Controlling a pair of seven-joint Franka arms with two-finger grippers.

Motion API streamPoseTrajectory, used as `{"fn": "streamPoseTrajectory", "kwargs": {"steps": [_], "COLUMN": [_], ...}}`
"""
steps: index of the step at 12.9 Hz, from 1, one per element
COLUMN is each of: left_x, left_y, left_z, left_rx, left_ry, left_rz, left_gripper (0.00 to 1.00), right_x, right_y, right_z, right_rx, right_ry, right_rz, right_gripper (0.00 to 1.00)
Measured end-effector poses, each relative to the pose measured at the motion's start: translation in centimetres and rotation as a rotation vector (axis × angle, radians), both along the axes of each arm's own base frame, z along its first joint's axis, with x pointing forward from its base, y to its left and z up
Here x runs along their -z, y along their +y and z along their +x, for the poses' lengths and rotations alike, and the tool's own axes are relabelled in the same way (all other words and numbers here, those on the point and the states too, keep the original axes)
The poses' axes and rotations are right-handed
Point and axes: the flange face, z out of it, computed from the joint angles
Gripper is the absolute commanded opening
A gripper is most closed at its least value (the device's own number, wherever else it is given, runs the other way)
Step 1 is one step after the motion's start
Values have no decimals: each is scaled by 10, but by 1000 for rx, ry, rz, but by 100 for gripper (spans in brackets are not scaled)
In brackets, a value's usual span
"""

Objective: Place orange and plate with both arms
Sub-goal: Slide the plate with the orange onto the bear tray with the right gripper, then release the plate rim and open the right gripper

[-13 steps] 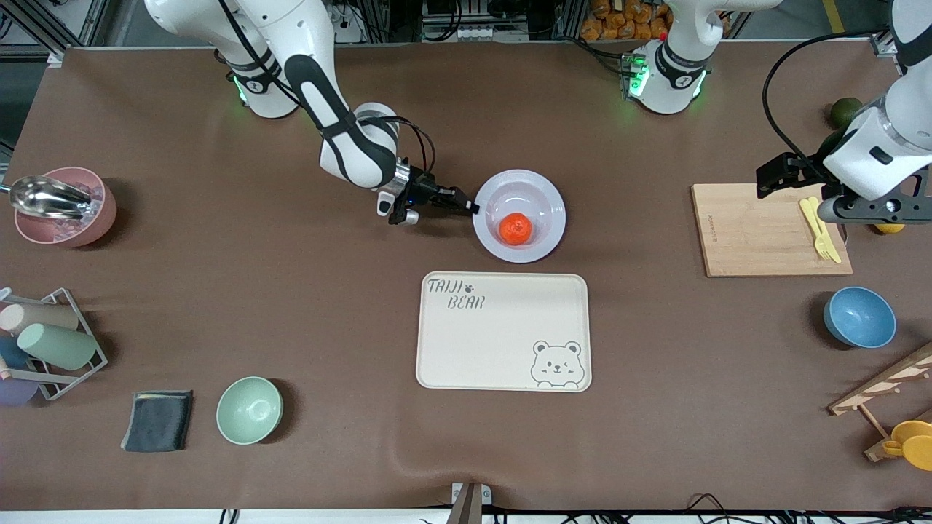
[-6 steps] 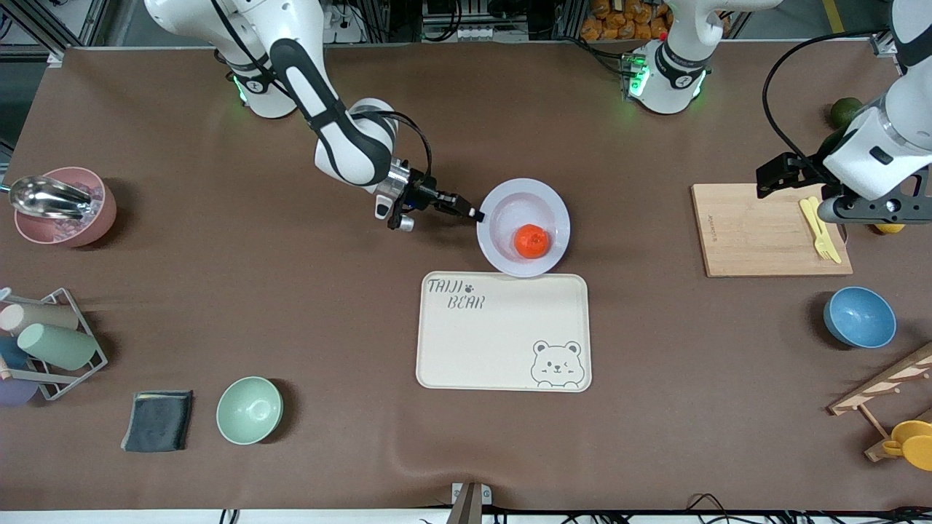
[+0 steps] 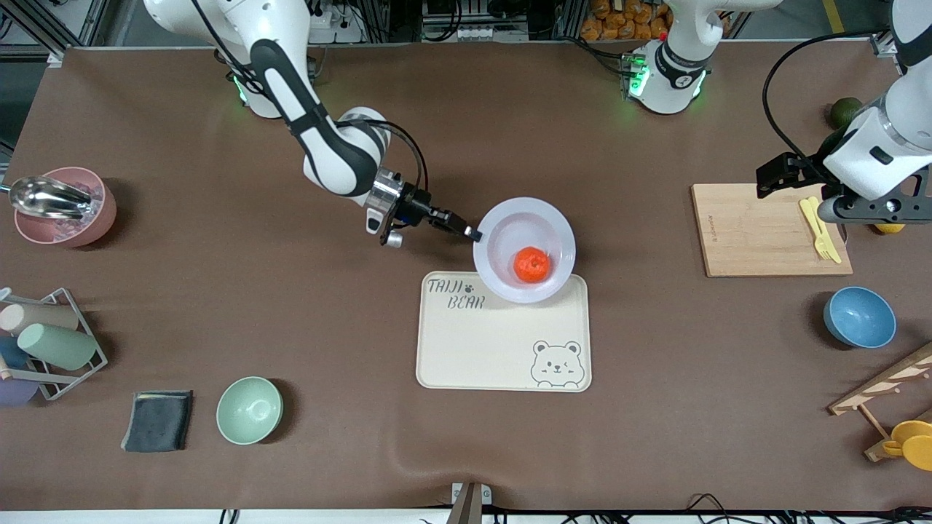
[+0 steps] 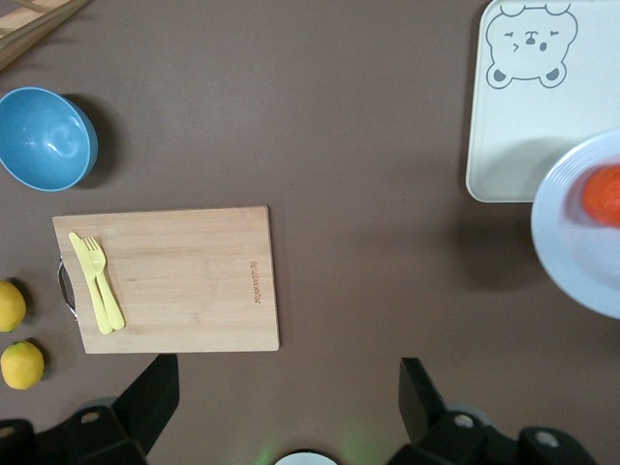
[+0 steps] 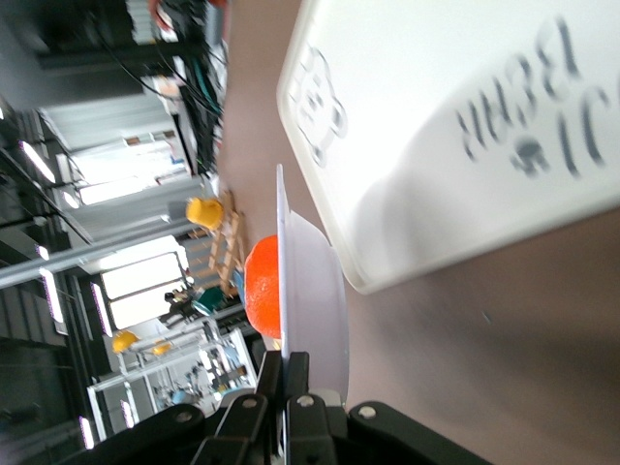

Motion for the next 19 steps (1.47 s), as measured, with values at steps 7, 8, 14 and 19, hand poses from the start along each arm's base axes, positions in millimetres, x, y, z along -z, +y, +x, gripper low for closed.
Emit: {"fn": "streamPoseTrajectory", "kwargs": {"steps": [7, 8, 14, 19], "left_x": [-1, -1, -2, -2], "left_y": [0, 0, 0, 0], "left_z": [0, 0, 0, 0], "left_rx": [0, 0, 0, 0], "left_ry": [-2, -2, -4, -5], "left_rz": [0, 0, 0, -1], "left_gripper": [100, 100, 100, 100], "right_x": [37, 46, 79, 82], "right_y": [-29, -29, -35, -26], "right_z": [69, 76, 99, 102], "right_rx": [90, 95, 100, 99], "right_ry": [-37, -41, -53, -58], "right_rz": [-14, -21, -75, -96], "right_gripper": [0, 0, 0, 58]}}
